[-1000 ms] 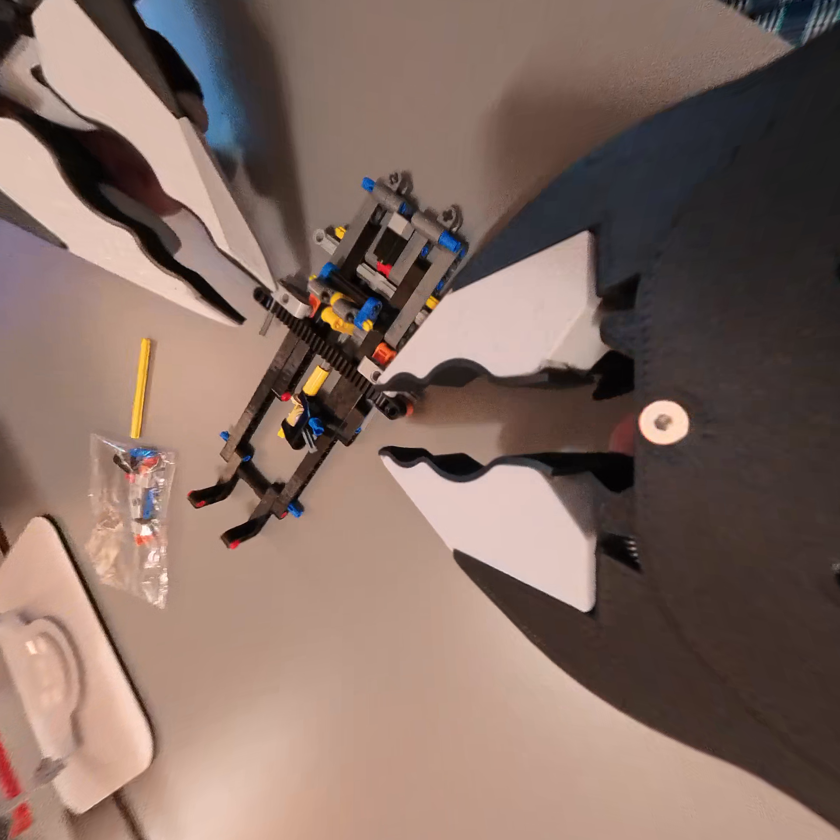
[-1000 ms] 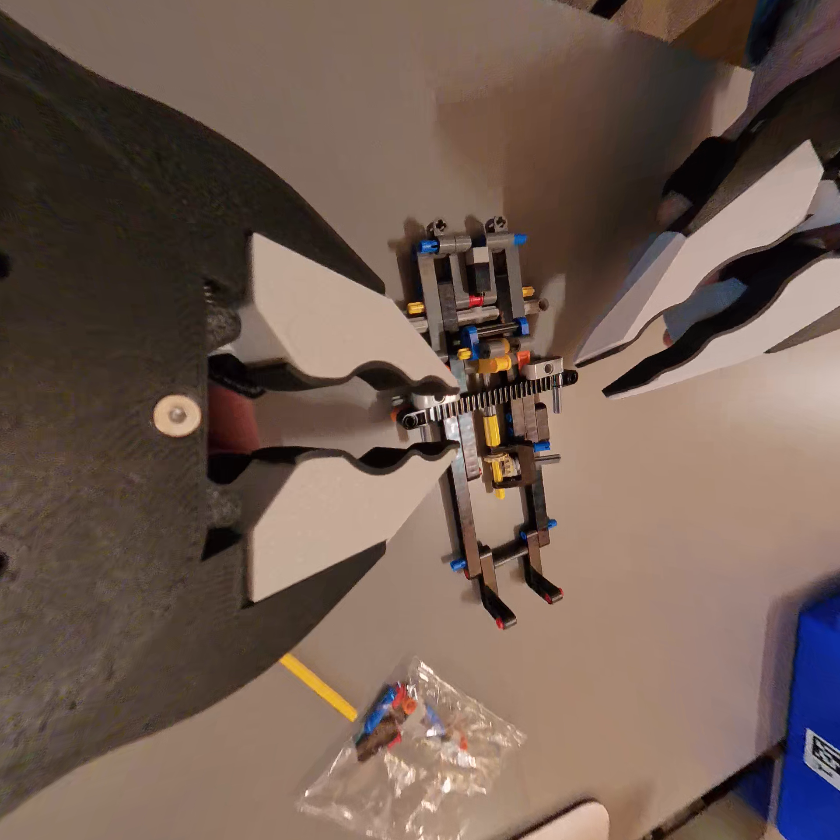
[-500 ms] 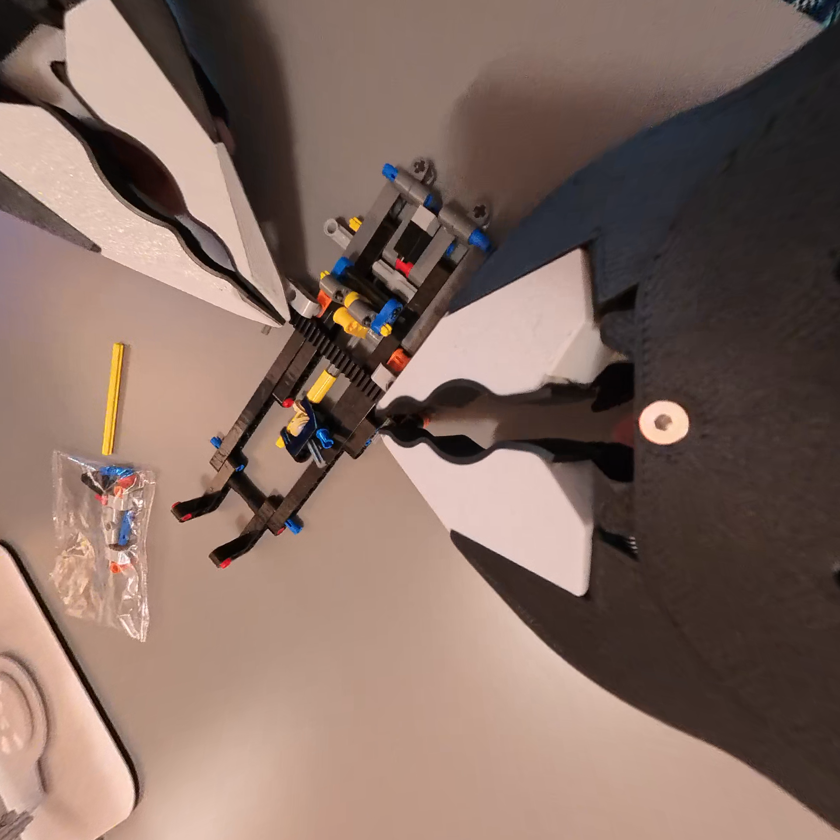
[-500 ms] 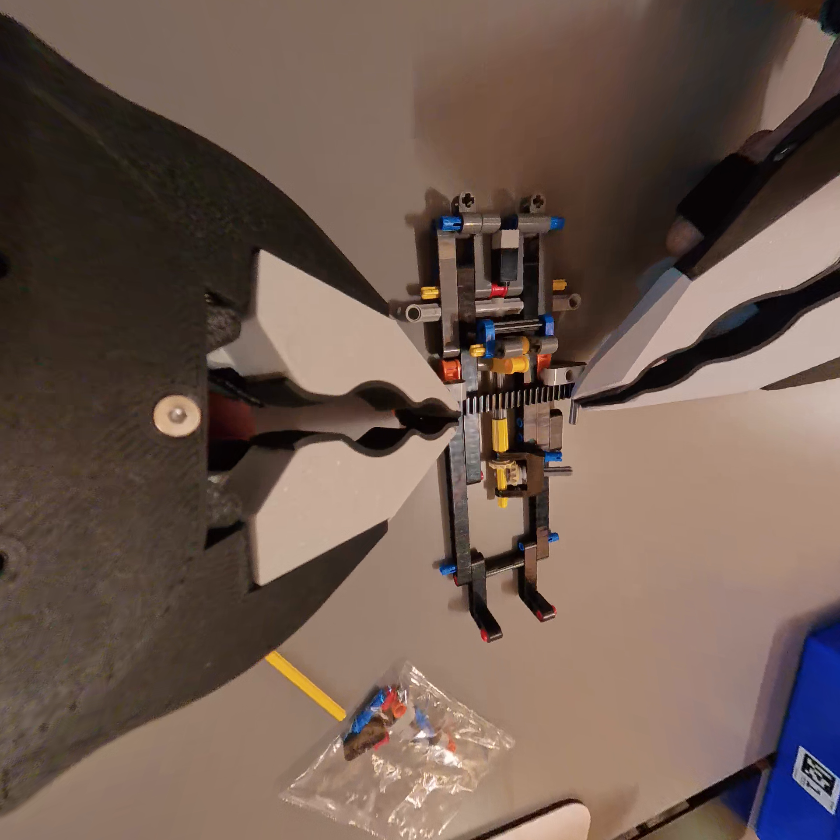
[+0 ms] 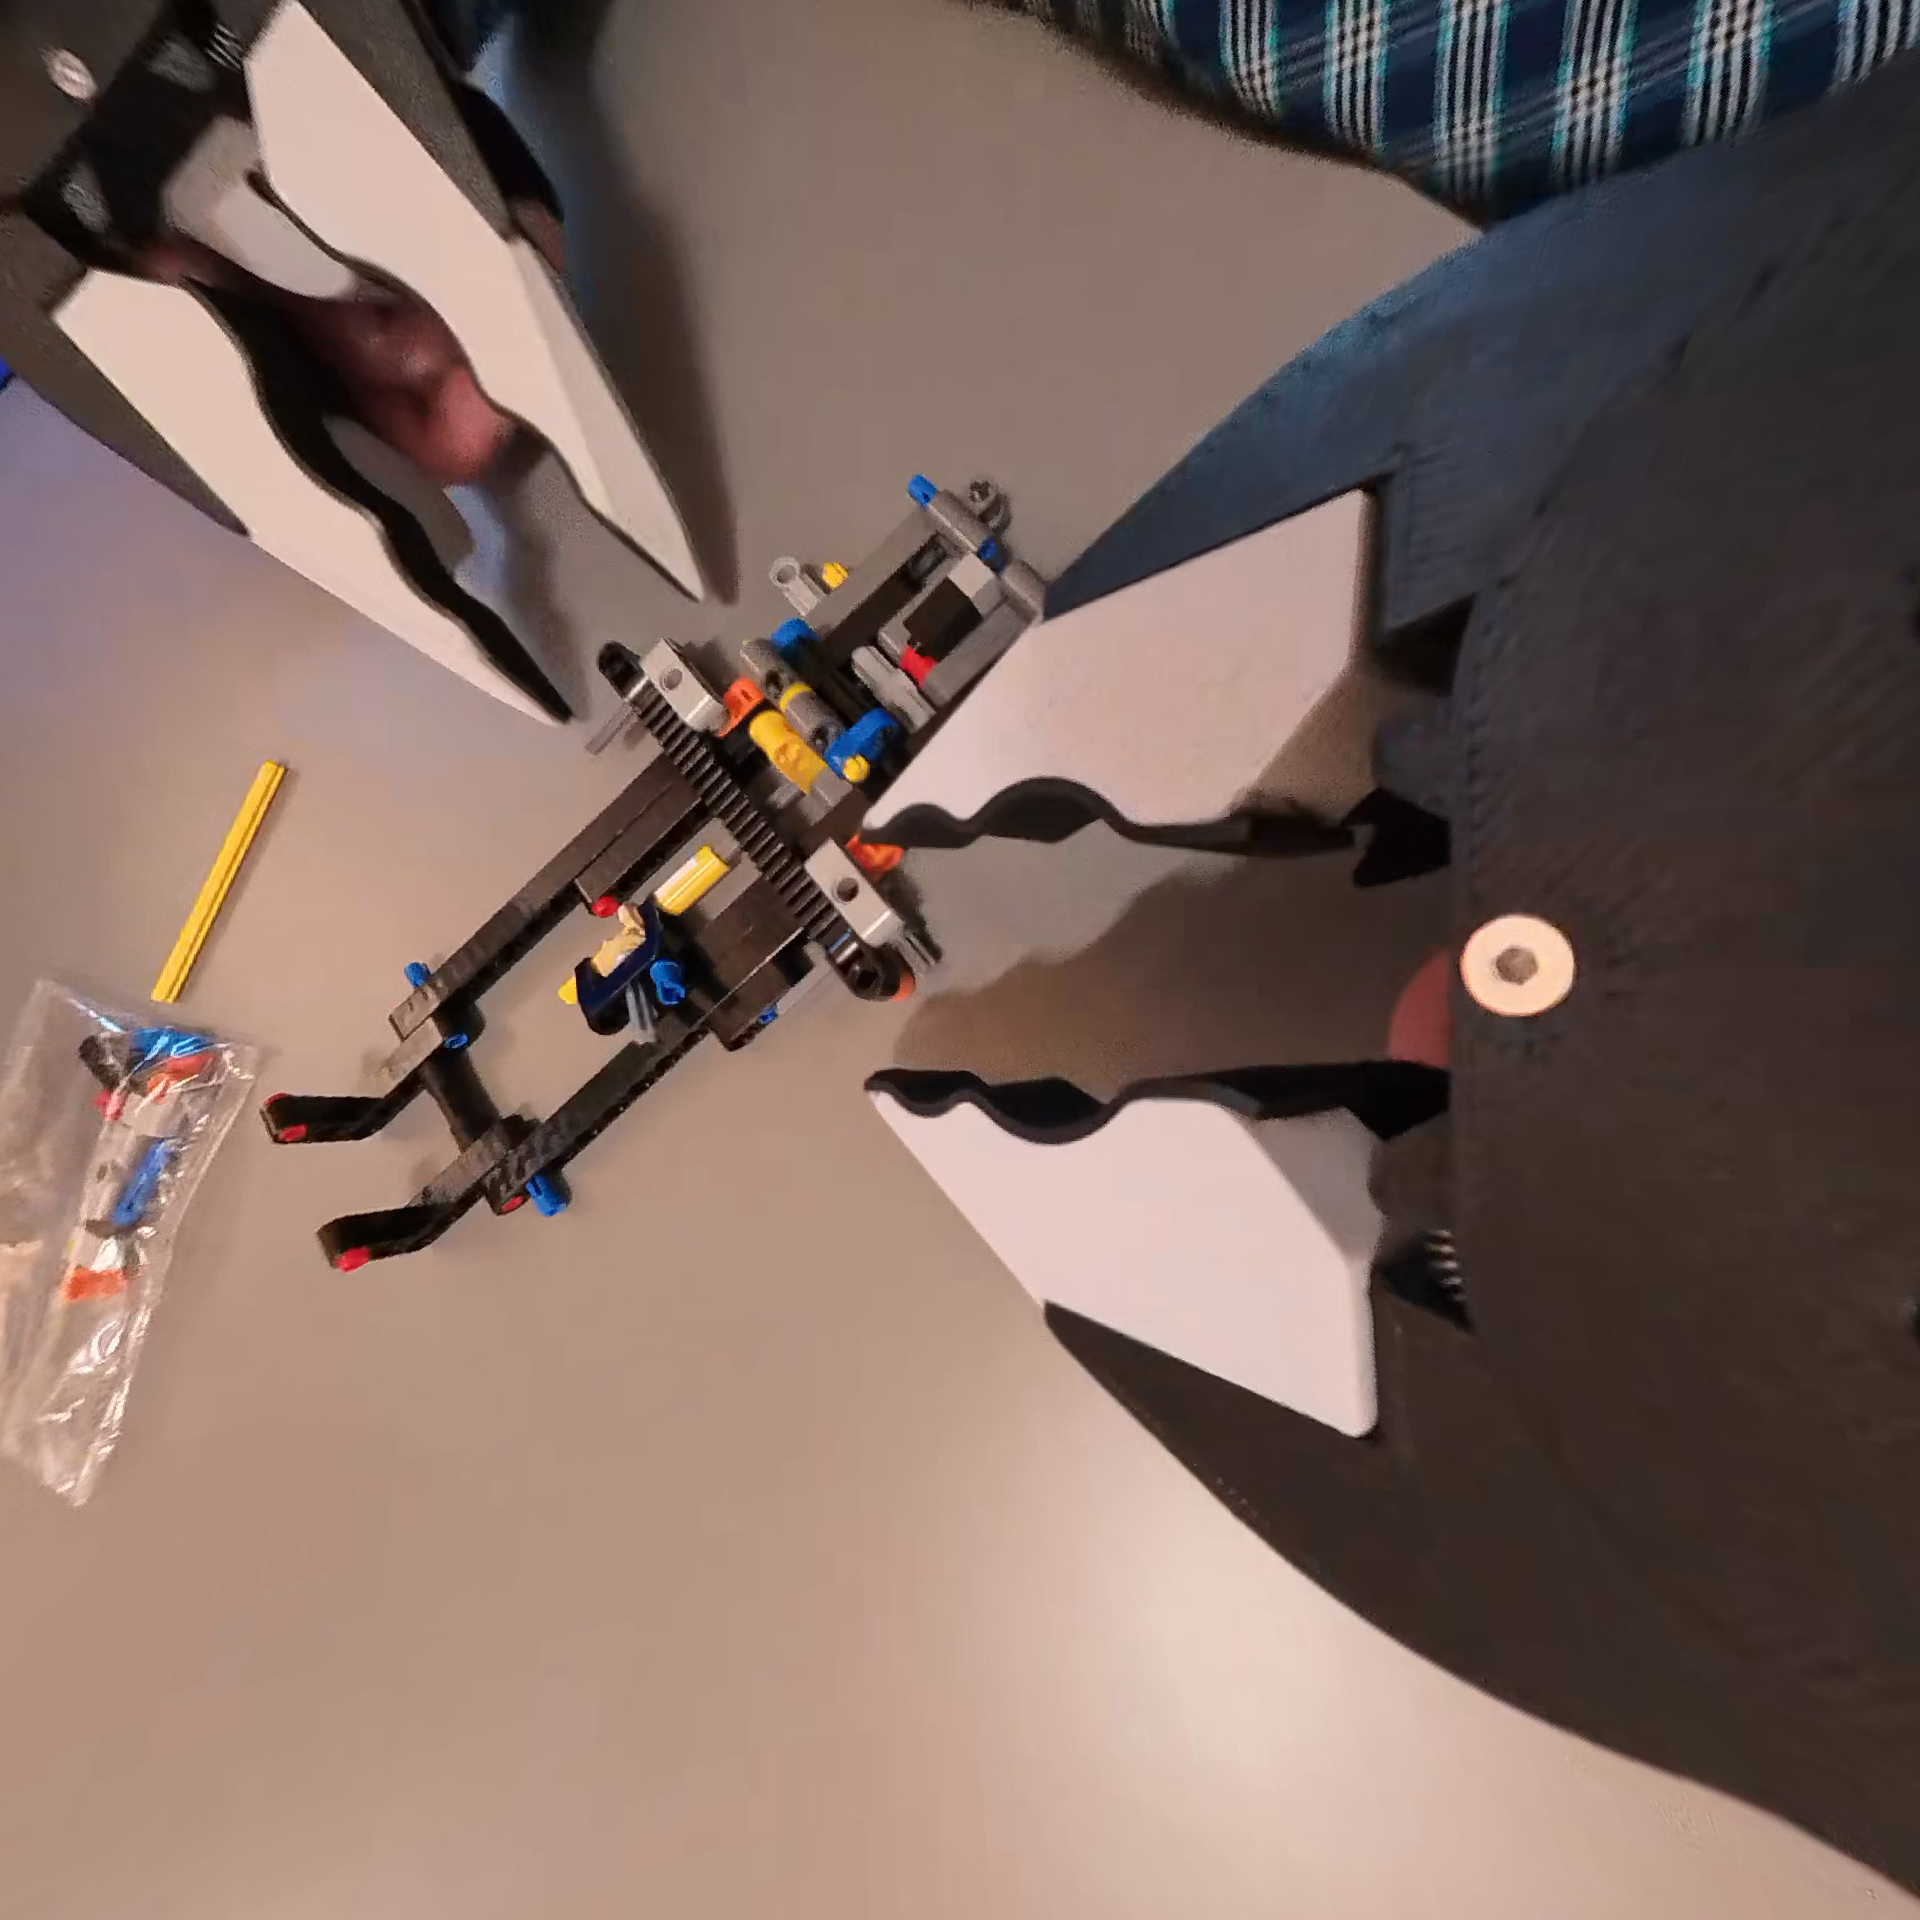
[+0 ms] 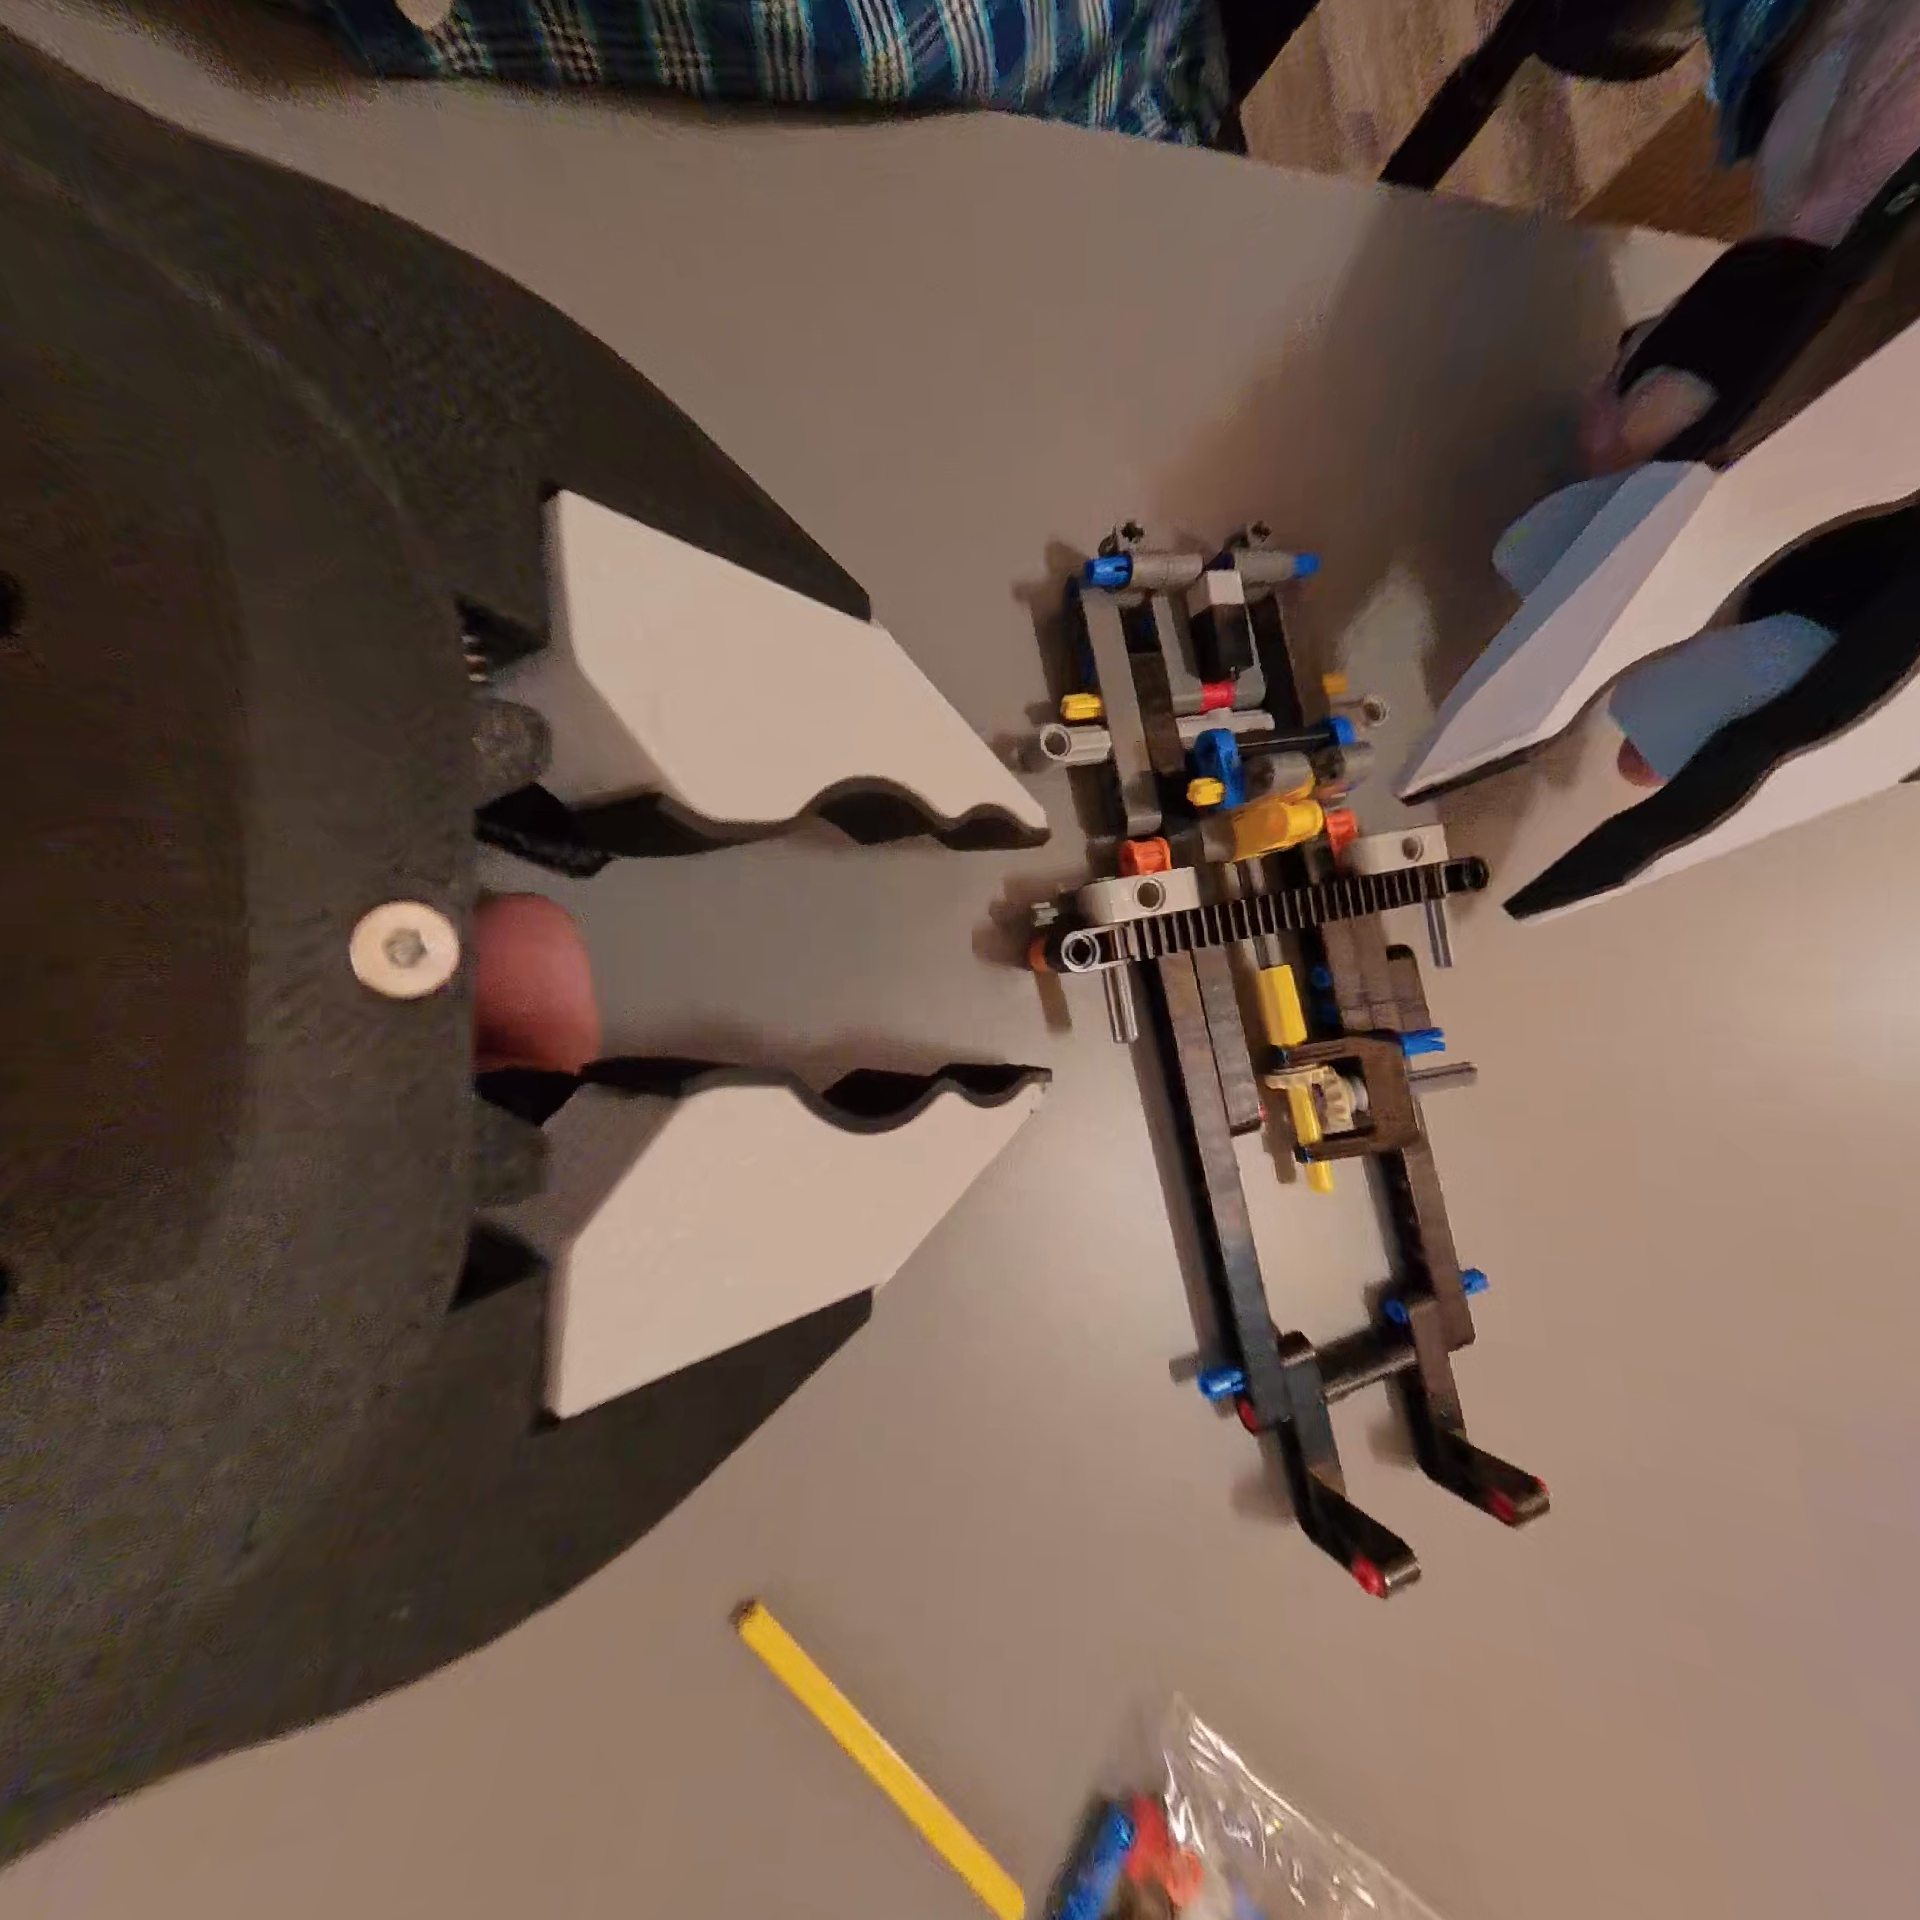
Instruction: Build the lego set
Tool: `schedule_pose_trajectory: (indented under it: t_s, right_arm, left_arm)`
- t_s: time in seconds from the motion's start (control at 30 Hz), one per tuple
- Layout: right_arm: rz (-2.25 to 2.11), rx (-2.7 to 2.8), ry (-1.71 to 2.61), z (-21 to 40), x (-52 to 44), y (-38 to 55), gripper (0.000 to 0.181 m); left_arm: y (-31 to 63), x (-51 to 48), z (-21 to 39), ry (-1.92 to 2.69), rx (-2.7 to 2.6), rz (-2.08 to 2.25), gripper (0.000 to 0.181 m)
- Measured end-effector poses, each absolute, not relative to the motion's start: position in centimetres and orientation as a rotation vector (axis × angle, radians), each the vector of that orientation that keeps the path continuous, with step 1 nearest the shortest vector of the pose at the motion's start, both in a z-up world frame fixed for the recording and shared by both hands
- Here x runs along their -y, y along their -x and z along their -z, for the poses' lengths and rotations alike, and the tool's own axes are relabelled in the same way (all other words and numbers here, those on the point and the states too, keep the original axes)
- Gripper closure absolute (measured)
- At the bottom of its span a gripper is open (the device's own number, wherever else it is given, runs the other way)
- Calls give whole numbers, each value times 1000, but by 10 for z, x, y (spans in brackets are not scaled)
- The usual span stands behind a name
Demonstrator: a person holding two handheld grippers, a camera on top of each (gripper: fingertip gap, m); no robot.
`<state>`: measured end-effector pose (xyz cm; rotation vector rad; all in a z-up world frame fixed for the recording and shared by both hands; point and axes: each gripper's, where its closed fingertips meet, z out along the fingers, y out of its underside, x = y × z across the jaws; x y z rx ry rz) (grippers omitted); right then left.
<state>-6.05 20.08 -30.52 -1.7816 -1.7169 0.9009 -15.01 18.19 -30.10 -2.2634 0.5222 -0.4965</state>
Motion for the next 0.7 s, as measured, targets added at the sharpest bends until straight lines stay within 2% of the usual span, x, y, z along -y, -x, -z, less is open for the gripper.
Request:
schedule_pose_trajectory:
  t_s: [0.07, 0.2, 0.43, 0.7]
  right_arm:
    - [-914, 1708, 1797, 305, -199, 65, 148]
    - [-860, 1765, 1781, 311, -196, 69, 167]
    - [-807, 1796, 1718, 312, -193, 65, 168]
    - [-790, 1816, 1678, 313, -191, 62, 168]
  left_arm:
    - [145, -184, 305, 2289, -497, 541, 141]
    - [136, -184, 307, 2321, -459, 643, 147]
    - [134, -191, 301, 2307, -312, 769, 156]
    - [134, -194, 295, 2268, -226, 854, 178]
